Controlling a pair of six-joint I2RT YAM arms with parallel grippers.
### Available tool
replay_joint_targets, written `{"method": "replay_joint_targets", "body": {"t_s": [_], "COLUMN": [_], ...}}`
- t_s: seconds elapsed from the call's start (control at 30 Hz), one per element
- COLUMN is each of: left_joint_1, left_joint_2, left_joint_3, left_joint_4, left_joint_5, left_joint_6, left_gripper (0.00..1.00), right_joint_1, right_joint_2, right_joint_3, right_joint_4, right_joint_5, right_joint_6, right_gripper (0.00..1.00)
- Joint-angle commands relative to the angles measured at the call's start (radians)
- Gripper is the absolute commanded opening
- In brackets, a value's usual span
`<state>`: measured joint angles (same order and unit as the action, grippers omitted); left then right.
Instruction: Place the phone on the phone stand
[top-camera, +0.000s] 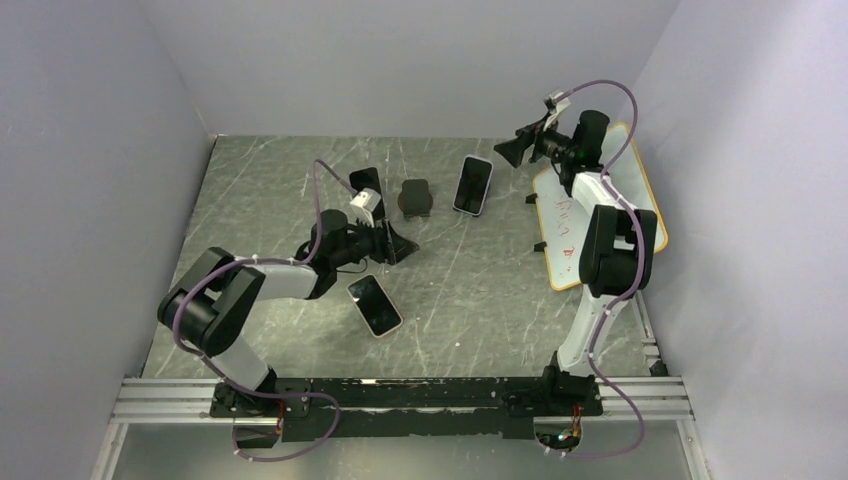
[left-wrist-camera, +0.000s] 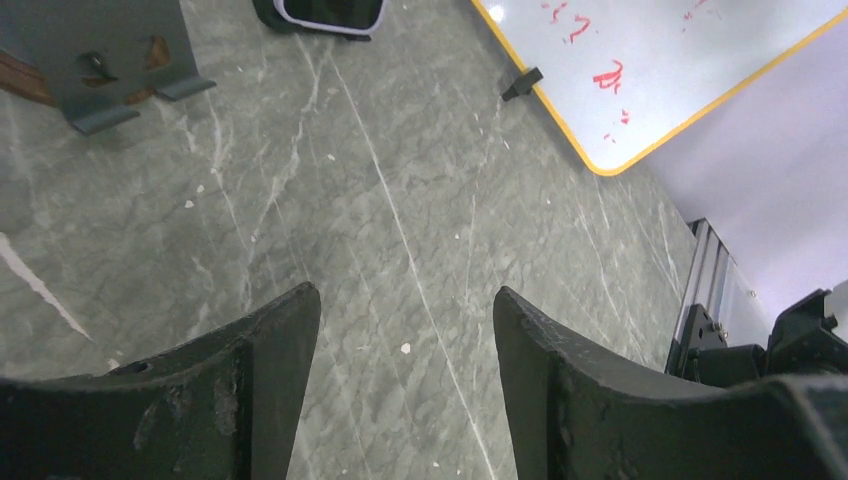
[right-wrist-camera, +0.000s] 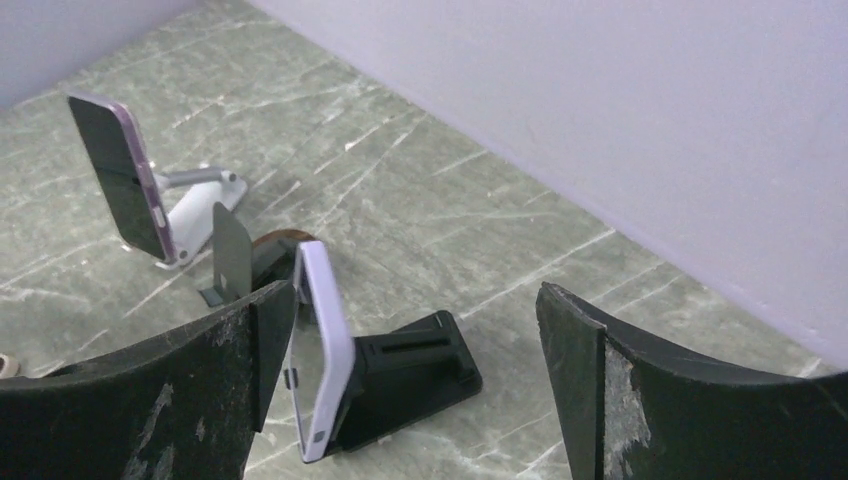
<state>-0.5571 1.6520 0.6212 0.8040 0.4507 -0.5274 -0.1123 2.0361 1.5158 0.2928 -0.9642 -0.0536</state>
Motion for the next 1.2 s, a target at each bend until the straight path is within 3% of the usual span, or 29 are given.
{"method": "replay_joint_targets", "body": {"t_s": [0.0, 0.2, 0.4, 0.53, 0.63, 0.7, 0.83, 1.0, 1.17], "left_joint_1": [-0.001, 0.009, 0.093, 0.185, 0.236, 0.253, 0.262, 0.274, 0.289], "left_joint_2": [-0.092, -0.269, -0.386, -0.409, -0.447, -0.473, -0.511, -0.555, -0.583], "left_joint_3": [-0.011, -0.013, -0.001, 0.016, -0.006, -0.014, 0.005, 0.040, 0.069], "left_joint_4": [-0.031, -0.180, -0.328, -0.435, -0.451, -0.472, -0.535, -0.596, -0.666], "left_joint_5": [-0.072, -0.193, -0.272, -0.233, -0.223, -0.242, -0.277, -0.297, -0.307], "left_joint_6": [0.022, 0.053, 0.010, -0.031, -0.039, -0.022, 0.013, 0.024, 0.032], "left_gripper": [0.69, 0.72, 0.79, 0.77, 0.77, 0.77, 0.76, 0.77, 0.77], "right_joint_1": [-0.012, 0.021, 0.233, 0.381, 0.486, 0.548, 0.604, 0.774, 0.874], "right_joint_2": [-0.114, -0.296, -0.501, -0.602, -0.656, -0.681, -0.654, -0.707, -0.701], "right_joint_3": [-0.112, -0.329, -0.499, -0.720, -0.806, -0.834, -0.753, -0.828, -0.839], "right_joint_4": [0.350, 0.563, 0.408, 0.502, 0.472, 0.434, 0.215, 0.232, 0.158], "right_joint_5": [0.051, 0.162, 0.375, 0.561, 0.659, 0.732, 0.702, 0.839, 0.860], "right_joint_6": [0.199, 0.315, 0.149, 0.205, 0.205, 0.215, 0.274, 0.184, 0.187], "right_gripper": [0.96, 1.00, 1.00, 1.00, 1.00, 1.00, 1.00, 1.00, 1.00]}}
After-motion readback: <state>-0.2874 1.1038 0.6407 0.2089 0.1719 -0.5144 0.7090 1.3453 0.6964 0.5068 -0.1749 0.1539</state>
